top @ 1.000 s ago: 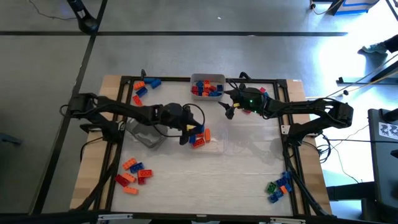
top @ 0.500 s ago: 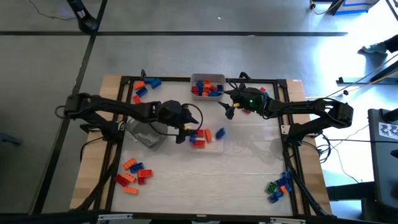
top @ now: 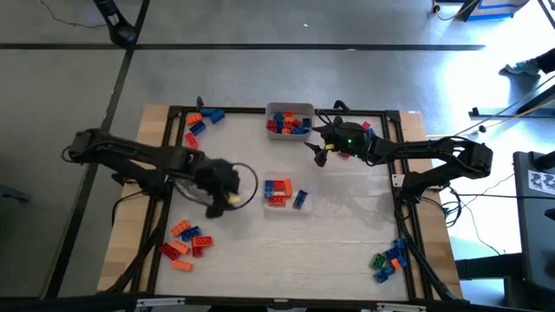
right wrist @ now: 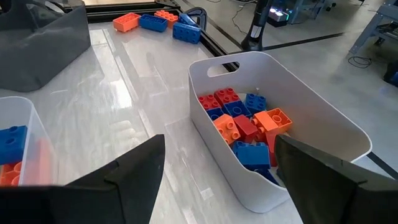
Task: Sort blocks by size
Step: Put the big orange game piece into the transparent bin
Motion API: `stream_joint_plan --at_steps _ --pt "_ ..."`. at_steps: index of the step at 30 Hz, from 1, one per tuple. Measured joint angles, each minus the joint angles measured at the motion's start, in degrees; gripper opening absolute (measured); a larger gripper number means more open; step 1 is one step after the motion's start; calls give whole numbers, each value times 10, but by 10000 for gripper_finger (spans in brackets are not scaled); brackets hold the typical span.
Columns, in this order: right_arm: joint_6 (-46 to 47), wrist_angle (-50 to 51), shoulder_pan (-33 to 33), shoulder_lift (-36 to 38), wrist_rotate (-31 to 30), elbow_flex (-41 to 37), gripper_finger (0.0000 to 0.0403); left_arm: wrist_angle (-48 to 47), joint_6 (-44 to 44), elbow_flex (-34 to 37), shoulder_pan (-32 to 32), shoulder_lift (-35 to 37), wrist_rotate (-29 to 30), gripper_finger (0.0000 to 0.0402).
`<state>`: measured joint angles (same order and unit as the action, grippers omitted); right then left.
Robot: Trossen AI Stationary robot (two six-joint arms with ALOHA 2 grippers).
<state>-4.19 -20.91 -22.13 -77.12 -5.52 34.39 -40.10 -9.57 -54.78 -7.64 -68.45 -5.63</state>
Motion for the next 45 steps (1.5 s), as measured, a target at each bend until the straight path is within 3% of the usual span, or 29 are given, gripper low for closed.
stream_joint_plan --at_steps 8,19,31,45 --pt "0 1 0 0 0 0 300 -95 -169 0 -97 -3 2 223" --pt "-2 1 0 0 0 0 300 -106 -367 0 -233 -8 52 223" --pt "7 1 0 0 10 0 300 -149 -470 0 -333 -90 65 223" --pt "16 1 0 0 10 0 300 -132 -455 0 -370 -160 91 223"
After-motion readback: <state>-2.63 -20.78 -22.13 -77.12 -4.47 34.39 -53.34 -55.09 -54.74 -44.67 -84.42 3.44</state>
